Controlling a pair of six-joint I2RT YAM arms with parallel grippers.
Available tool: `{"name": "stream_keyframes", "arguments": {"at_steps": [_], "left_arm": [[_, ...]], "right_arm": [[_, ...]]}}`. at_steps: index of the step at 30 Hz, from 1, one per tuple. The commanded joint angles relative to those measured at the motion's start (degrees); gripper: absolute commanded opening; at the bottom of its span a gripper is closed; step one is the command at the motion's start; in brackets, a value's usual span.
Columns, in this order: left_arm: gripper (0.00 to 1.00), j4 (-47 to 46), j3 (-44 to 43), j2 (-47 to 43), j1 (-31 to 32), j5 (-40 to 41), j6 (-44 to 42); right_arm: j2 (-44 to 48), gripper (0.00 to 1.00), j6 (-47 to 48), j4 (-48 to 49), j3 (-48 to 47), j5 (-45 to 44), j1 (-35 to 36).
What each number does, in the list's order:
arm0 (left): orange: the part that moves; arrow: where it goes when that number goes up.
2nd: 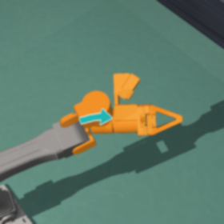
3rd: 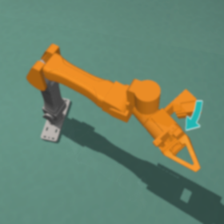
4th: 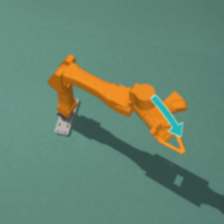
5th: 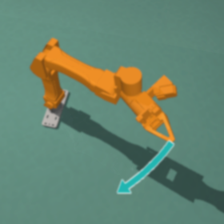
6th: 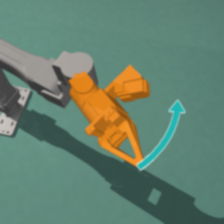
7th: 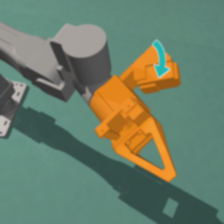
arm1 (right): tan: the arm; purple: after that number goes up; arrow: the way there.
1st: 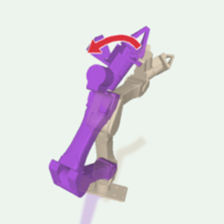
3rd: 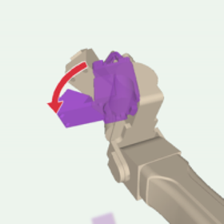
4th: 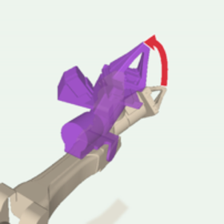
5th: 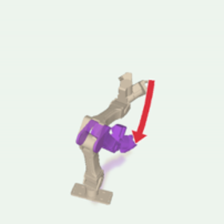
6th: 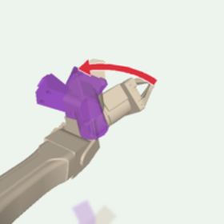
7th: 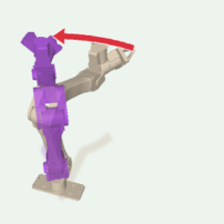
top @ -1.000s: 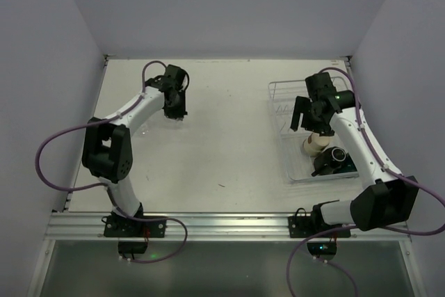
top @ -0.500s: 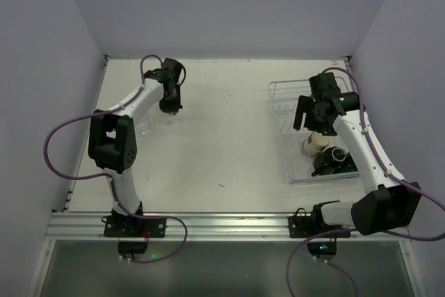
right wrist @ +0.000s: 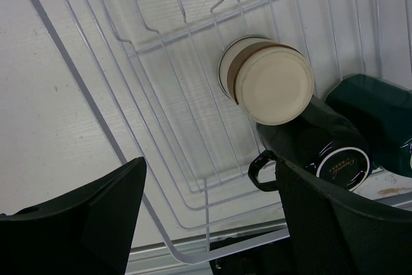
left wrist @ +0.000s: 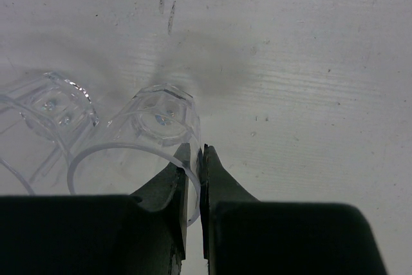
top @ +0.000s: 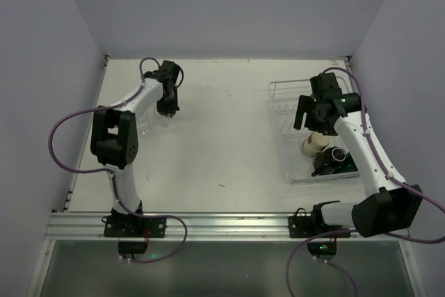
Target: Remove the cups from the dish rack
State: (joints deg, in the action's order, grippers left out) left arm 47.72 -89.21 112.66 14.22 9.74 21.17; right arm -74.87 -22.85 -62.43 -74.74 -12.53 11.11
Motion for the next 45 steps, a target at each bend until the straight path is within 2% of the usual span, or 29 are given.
{"name": "stream_keyframes", "arguments": {"at_steps": [1, 5, 15, 18, 19, 21, 30, 37, 40, 42, 44, 45], "left_arm": [[0.02, 0.61, -0.09, -0.51, -0.59, 2.83, -1.39], [0.10, 0.62, 1.57, -1.13, -0.51, 3.71, -0.95], [0.12, -1.05, 5.62, -2.36, -0.51, 3.97, -0.60], [0.25, -1.32, 5.89, -2.97, -0.51, 4.76, -0.25], [0.35, -1.41, 5.89, -3.15, -0.51, 4.76, -0.08], [0.44, -1.49, 5.89, -3.67, -0.51, 4.85, 0.19], [0.55, -0.88, 4.66, -7.27, -0.33, 5.38, 1.59], [0.60, 3.69, -1.31, -12.10, 0.99, 9.06, 2.30], [0.61, 4.57, -2.89, -16.22, 3.35, 10.30, 2.91], [0.62, 4.40, -4.39, -18.43, 8.52, 9.43, 3.00], [0.64, 2.65, -7.02, -20.54, 14.83, 4.26, 2.39], [0.65, 1.68, -7.38, -21.25, 16.70, -1.16, 2.56]], "right_arm": [[1.83, 0.83, 0.97, 0.29, 0.12, -0.39, -0.22], [1.92, 0.83, 1.05, 0.30, 0.30, -0.47, -0.22], [2.36, 0.83, 1.05, 0.65, 0.73, -0.12, -0.22], [2.62, 0.83, 1.05, 0.73, 0.91, -0.12, -0.22], [2.71, 0.83, 1.14, 0.82, 1.00, -0.03, -0.22], [2.80, 0.83, 1.14, 0.91, 1.17, -0.03, -0.22], [3.15, 0.83, 1.14, 1.09, 1.53, 0.14, -0.22], [2.89, 0.83, 0.97, 0.74, 1.44, -0.73, -0.22], [2.45, 0.83, 0.44, 0.30, 1.70, -3.62, -0.30], [2.01, 0.84, -0.09, -0.05, 2.23, -4.77, -1.00], [0.96, 0.84, -0.87, -0.41, 3.01, -5.92, -3.36], [0.61, 0.84, -0.97, -0.41, 3.28, -5.57, -4.25]]}}
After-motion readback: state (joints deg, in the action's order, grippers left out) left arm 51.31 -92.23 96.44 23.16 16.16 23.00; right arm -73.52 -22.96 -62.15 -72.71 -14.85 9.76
